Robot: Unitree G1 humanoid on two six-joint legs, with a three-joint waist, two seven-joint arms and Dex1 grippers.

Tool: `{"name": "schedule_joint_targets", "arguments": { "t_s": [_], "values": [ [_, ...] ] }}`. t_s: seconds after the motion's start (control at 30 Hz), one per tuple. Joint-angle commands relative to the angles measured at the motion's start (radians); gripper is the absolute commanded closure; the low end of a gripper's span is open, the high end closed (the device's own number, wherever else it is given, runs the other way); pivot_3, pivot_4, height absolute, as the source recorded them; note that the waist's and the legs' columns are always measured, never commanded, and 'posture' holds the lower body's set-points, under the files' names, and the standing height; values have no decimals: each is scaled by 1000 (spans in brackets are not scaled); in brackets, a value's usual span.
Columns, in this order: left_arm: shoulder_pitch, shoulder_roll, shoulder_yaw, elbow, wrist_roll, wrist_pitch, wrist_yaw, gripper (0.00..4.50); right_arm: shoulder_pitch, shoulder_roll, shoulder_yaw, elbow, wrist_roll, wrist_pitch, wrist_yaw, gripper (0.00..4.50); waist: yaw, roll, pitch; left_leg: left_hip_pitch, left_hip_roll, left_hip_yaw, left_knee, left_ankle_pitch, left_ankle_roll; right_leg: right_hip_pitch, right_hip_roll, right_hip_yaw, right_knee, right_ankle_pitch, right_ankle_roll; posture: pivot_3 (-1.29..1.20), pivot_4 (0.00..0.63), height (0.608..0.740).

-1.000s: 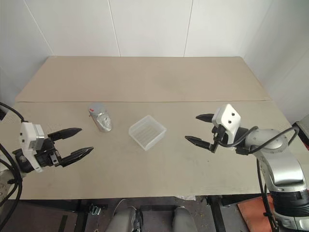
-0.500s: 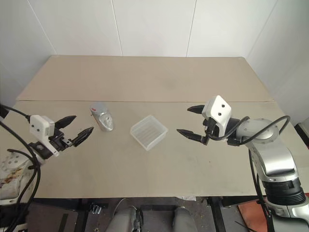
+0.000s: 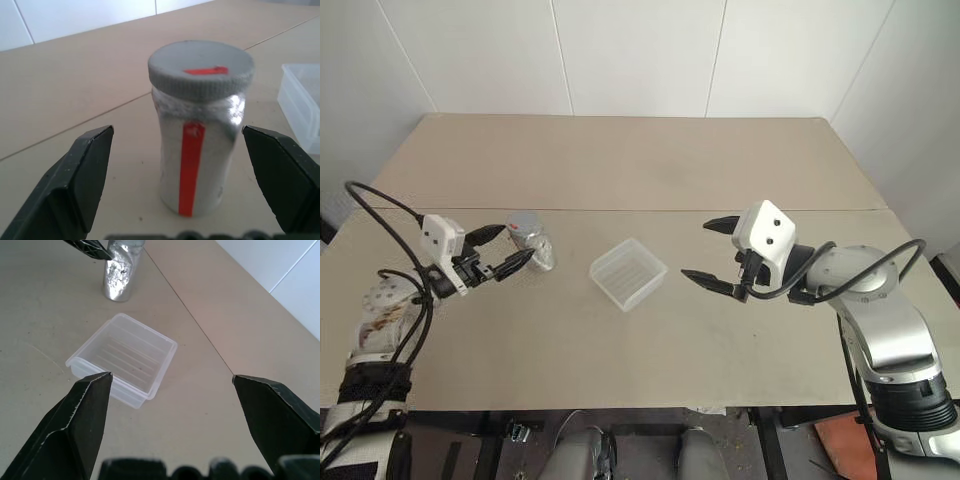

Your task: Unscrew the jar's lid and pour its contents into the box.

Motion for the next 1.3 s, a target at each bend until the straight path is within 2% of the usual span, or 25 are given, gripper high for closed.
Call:
{"name": "schedule_joint_targets", "arguments": {
  "t_s": [0.03,0.23,0.37,0.47,0.53,0.67,0.8,0.93,1.13,1.3],
  "values": [
    [-68,-23,-9,72,23,-68,6,23,-6,-12,-28,-39,10,-5,-3,0,0,0,0,0,0,0,0,0,0,0,0,0,0,0,0,0,150,740],
    [-129,-71,-21,183,51,-141,23,23,-9,-16,-33,-42,15,-4,-1,0,-3,0,0,0,0,0,0,0,0,0,0,0,0,0,0,0,150,740],
    [-141,-95,-12,220,50,-180,25,926,-10,-19,-38,-42,19,-4,-1,0,-2,0,0,0,0,0,0,0,0,0,0,-1,0,0,1,0,150,740],
    [-136,-112,-1,220,36,-203,23,2012,-5,-19,-40,-49,22,-2,-4,0,-1,0,0,0,0,0,0,0,0,0,0,-1,0,0,1,0,150,740],
    [-117,-118,1,185,32,-201,24,2576,-1,-18,-42,-57,24,-1,-9,0,-1,0,0,-1,0,0,0,0,0,0,0,-1,0,1,1,0,150,740],
    [-59,-87,-9,-2,-14,-108,-29,2564,-41,20,-33,-68,60,28,-36,0,-4,0,0,-1,1,-1,0,0,0,0,0,-1,0,1,1,0,150,740],
    [-48,51,-22,-248,-135,140,-182,2564,-184,151,37,-66,176,119,-43,0,-25,-3,2,-1,2,-1,0,0,-1,-2,0,0,3,1,0,0,150,740],
    [-92,174,-42,-335,-230,273,-361,2564,-327,270,88,-5,249,209,-54,0,-28,-2,2,1,3,-2,0,1,-1,-1,2,1,3,1,-1,0,150,740],
    [-205,129,-112,-320,-254,337,-430,2564,-529,427,174,138,216,299,-140,0,-16,-2,2,-1,1,-2,1,1,-1,-1,1,-1,4,1,0,0,150,740],
    [-277,69,-160,-269,-234,321,-458,2564,-596,477,223,192,173,320,-167,0,-18,-2,2,-4,0,-2,0,1,-1,-2,2,-2,5,1,0,0,150,740]
  ]
}}
